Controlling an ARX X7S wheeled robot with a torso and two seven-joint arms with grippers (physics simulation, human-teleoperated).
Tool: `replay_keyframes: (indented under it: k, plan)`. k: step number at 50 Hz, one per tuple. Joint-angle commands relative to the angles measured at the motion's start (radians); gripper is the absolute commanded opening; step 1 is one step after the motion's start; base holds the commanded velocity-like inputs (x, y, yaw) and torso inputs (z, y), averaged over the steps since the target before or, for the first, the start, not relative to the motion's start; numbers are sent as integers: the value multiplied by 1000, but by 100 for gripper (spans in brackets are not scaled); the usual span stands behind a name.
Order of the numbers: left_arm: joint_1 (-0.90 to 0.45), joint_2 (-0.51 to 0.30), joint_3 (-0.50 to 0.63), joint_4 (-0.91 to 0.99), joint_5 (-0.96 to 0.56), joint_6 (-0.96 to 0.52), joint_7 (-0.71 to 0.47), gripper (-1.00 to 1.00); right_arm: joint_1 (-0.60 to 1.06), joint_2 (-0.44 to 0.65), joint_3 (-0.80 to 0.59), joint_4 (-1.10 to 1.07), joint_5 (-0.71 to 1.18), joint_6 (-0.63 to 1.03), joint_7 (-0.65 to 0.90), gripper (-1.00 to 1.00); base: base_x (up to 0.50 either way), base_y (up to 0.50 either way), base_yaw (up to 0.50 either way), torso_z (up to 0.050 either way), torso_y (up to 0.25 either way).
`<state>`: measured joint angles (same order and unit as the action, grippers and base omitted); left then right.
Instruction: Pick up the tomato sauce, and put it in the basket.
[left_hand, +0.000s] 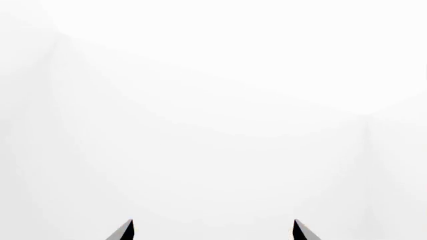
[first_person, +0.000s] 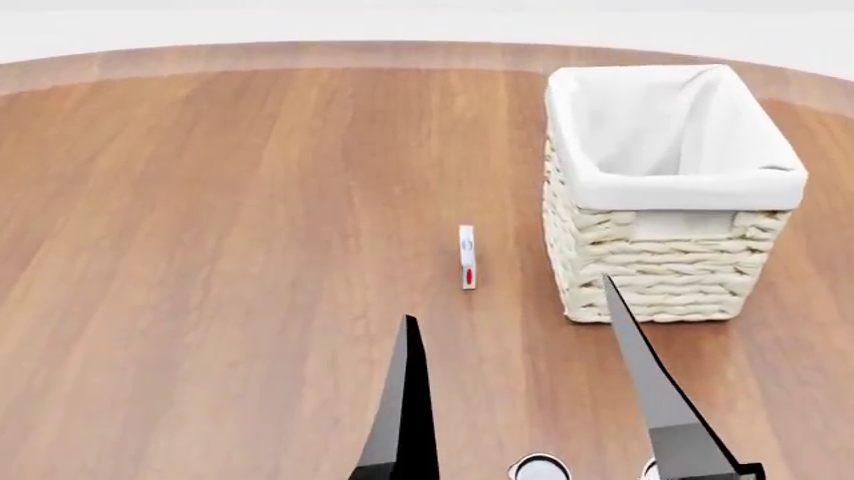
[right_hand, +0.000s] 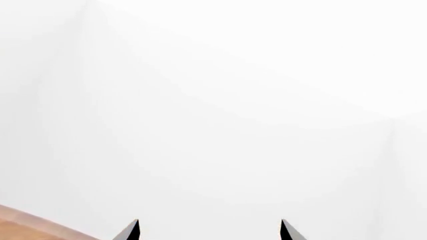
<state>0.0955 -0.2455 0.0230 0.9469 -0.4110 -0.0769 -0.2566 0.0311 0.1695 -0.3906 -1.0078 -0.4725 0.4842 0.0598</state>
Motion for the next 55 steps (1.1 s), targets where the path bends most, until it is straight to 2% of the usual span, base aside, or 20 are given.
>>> replay_keyframes:
  k: [1,55]
  plan:
    - [-3,-8,8,-5,1,7,-7,100,8,-4,4,-2,2,8,-6,100,250,0,0,0,0]
    - [-1,-45,19,-14,-11,33,-48,100,3,-7,2,10,1,-11,-12,100,242,0,0,0,0]
